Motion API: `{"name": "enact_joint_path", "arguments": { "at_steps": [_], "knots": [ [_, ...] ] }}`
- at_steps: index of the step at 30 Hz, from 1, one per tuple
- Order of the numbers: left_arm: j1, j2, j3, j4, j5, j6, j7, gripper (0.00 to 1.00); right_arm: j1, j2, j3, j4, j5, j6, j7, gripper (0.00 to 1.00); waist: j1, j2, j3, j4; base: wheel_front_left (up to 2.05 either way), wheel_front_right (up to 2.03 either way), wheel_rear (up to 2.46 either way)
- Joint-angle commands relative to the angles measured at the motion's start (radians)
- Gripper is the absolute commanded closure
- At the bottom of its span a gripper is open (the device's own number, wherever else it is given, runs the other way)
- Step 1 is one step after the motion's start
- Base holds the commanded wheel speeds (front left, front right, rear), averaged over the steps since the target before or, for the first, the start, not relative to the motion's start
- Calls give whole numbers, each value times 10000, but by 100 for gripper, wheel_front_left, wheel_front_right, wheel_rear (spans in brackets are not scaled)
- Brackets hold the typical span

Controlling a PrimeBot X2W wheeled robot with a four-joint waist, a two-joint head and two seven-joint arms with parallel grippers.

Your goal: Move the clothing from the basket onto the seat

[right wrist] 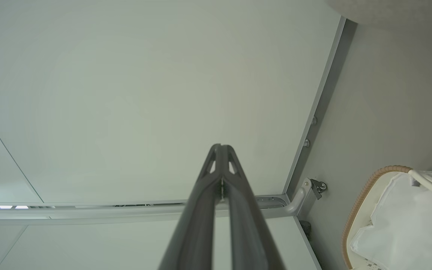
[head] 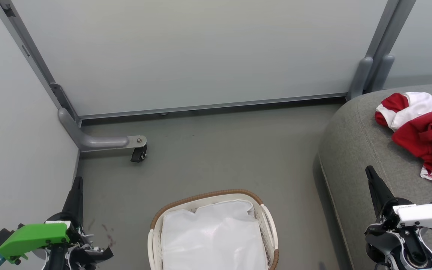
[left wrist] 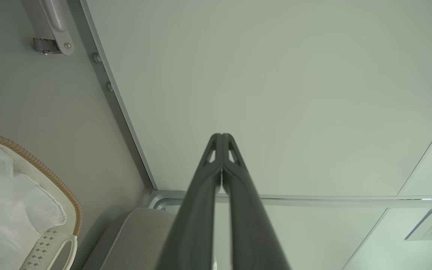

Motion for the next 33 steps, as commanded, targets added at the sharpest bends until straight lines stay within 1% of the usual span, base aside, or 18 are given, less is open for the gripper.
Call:
{"name": "enact_joint_path", "arguments": {
  "at_steps": [1, 33],
  "knots": [
    [-170, 69, 39, -58, -222, -54, 41, 100, 112, -64, -42, -67, 196, -3, 82, 100, 0, 0, -5, 5, 0, 0, 0],
    [-143, 69, 34, -49, -209, -55, 47, 100, 114, -64, -38, -61, 191, -3, 77, 100, 0, 0, -7, 7, 0, 0, 0]
  ]
}}
